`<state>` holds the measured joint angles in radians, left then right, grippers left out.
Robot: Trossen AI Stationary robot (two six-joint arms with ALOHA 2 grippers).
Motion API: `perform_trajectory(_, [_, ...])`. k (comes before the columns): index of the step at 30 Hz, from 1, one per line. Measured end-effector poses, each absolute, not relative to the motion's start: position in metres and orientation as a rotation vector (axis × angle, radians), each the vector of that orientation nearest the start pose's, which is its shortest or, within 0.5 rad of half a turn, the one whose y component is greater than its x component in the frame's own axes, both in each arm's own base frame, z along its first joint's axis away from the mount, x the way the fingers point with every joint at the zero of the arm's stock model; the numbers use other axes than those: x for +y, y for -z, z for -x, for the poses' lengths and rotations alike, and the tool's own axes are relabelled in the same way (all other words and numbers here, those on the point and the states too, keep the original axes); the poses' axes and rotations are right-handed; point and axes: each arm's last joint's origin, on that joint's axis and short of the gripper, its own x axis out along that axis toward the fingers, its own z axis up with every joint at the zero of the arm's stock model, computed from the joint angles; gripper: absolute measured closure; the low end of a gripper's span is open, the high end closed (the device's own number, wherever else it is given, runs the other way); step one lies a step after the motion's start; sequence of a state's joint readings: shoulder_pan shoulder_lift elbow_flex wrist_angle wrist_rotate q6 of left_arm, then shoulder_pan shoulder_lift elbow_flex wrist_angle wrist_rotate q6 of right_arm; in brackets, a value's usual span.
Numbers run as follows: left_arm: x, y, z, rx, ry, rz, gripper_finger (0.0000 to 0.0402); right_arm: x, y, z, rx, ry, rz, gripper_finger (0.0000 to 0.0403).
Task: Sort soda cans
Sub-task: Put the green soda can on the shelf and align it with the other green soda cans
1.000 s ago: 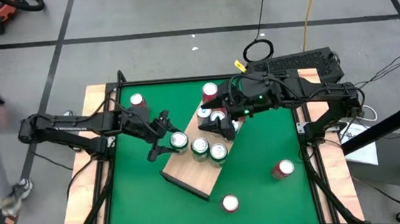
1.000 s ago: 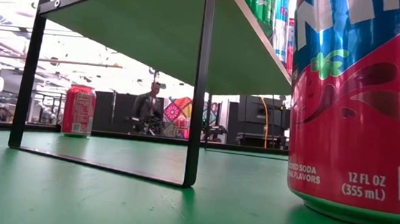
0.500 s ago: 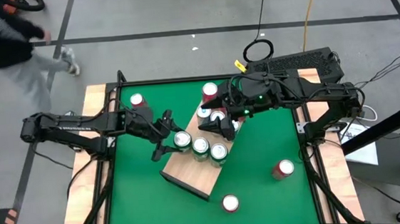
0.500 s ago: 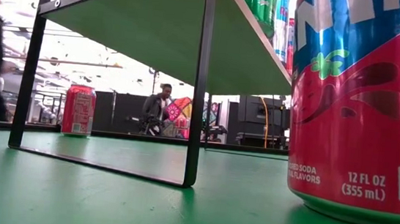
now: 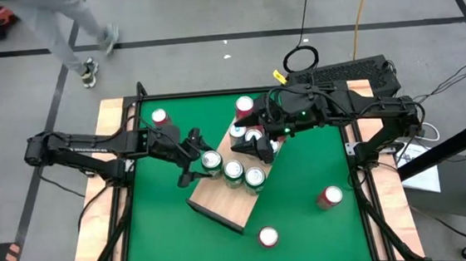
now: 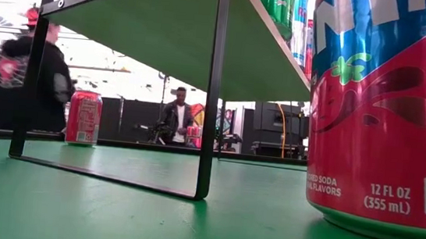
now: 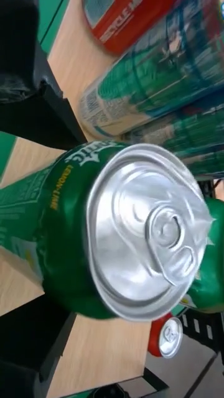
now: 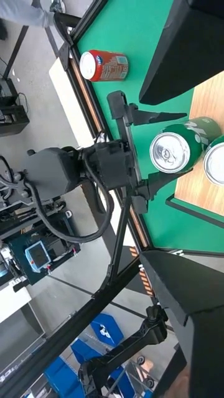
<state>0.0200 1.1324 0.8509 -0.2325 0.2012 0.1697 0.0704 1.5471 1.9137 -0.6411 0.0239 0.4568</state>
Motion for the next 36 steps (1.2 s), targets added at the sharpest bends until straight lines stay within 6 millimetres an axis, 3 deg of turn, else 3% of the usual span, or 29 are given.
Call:
perform_trajectory(16, [0.0,-0.295,-0.223,0.52,0.15,-0.085,0.0031,0.022,-0.485,-0.313,0.283,0.024,-0.48,0.0009])
perform_trajectory(22, [0.0,-0.293,-0.206,0.625,0.096,0.043,0.0031,0.025,-0.48,-0.312,0.337,0.017,-0.564,0.0009])
perform_trajectory(29, [-0.011,-0.287,-0.2,0.717,0.108,0.142,0.0047,0.049,-0.482,-0.297,0.457,-0.045,-0.606,0.001])
perform_trajectory(36, [-0.024,-0.288,-0.199,0.714,0.139,0.201,0.0096,0.079,-0.483,-0.284,0.498,-0.016,-0.602,0.001])
